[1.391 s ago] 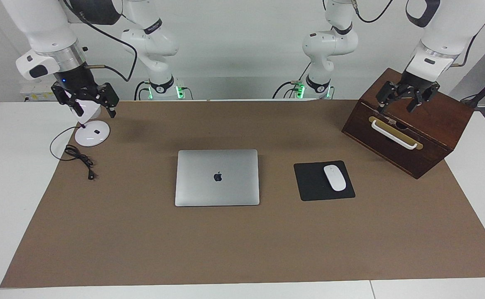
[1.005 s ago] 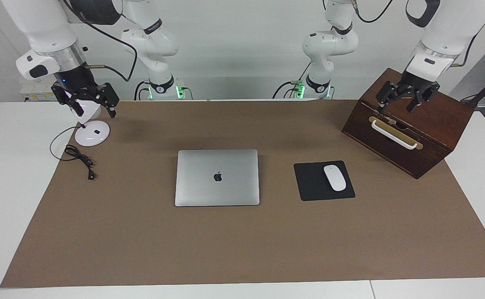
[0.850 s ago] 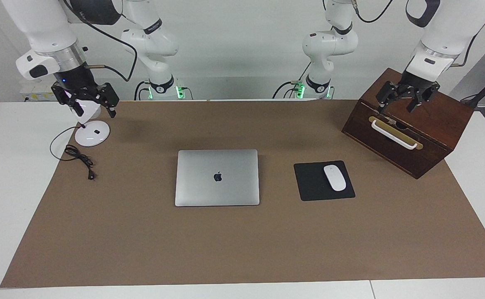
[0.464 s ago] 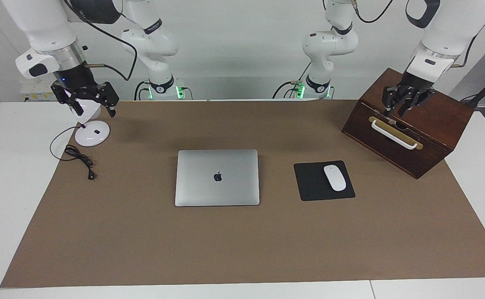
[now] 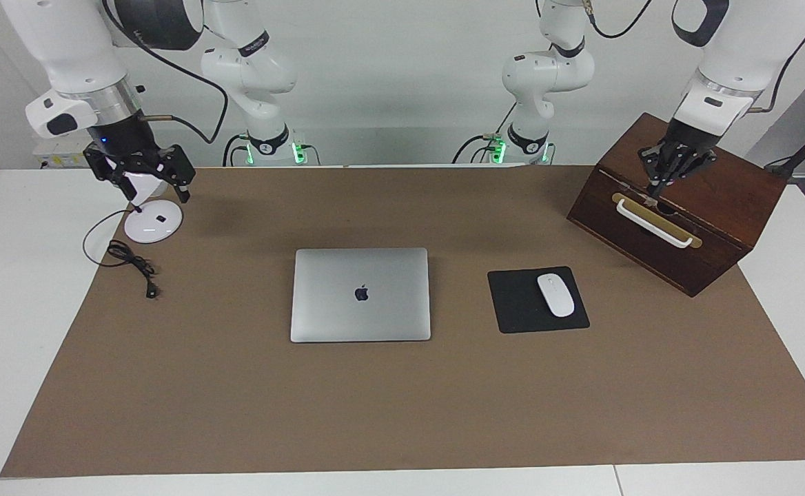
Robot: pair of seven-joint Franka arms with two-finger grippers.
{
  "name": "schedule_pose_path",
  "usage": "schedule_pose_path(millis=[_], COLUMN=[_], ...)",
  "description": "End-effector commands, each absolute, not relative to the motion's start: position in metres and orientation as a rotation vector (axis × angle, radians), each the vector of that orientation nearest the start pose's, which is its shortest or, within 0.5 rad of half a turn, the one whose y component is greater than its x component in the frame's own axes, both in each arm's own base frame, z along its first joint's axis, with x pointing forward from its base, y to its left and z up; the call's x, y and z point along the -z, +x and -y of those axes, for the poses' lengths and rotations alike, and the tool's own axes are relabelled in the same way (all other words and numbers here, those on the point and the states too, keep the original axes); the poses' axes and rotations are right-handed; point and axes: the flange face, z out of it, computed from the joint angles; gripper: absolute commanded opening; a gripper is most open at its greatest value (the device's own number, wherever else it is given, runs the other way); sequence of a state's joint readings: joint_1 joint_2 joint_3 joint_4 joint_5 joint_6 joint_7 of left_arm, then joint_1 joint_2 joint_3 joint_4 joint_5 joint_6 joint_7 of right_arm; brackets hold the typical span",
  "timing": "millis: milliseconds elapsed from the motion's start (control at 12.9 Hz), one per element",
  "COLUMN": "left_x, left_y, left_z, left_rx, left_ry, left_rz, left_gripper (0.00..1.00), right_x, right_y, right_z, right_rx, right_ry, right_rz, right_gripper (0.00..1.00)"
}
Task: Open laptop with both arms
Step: 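Move the left gripper and the right gripper toward the laptop's front edge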
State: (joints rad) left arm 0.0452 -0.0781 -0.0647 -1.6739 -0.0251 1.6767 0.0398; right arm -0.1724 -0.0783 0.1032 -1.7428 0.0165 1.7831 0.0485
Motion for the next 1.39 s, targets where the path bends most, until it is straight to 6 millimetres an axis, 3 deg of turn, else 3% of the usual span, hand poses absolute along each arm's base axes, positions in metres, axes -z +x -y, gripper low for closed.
schedule_pose_path(millis=[0,309,386,541,773,928,1237,1314], left_x=[-0.622,-0.599,-0.594,-0.581,-0.551,-0.534,-0.507,-0.5], left_y=[0.533,0.521,0.519,0.51,0.48,0.463,0.437,0.429], left_z=[0.012,0.021,0.031,0.039,0.075,0.083,0.088,0.099], left_rx=[0.163,0.225,0.256,0.268,0.325,0.372,0.555,0.6], left_ry=[-3.135,-3.125,-3.117,-3.11,-3.092,-3.095,-3.197,-3.197], left_rz=[-0.143,-0.188,-0.249,-0.291,-0.409,-0.425,-0.33,-0.359], left_gripper=[0.0,0.0,0.0,0.0,0.0,0.0,0.0,0.0], right_x=[-0.589,-0.561,-0.556,-0.551,-0.527,-0.517,-0.488,-0.478], right_y=[0.546,0.551,0.551,0.55,0.545,0.54,0.518,0.513], right_z=[0.041,0.048,0.048,0.043,0.033,0.022,-0.032,-0.041], right_rx=[0.232,0.295,0.298,0.28,0.206,0.159,0.156,0.16], right_ry=[-3.111,-3.037,-3.01,-2.908,-2.716,-2.596,-2.421,-2.378], right_rz=[-0.178,-0.247,-0.278,-0.451,-0.706,-0.871,-1.065,-1.088], right_gripper=[1.0,1.0,1.0,1.0,1.0,1.0,1.0,1.0])
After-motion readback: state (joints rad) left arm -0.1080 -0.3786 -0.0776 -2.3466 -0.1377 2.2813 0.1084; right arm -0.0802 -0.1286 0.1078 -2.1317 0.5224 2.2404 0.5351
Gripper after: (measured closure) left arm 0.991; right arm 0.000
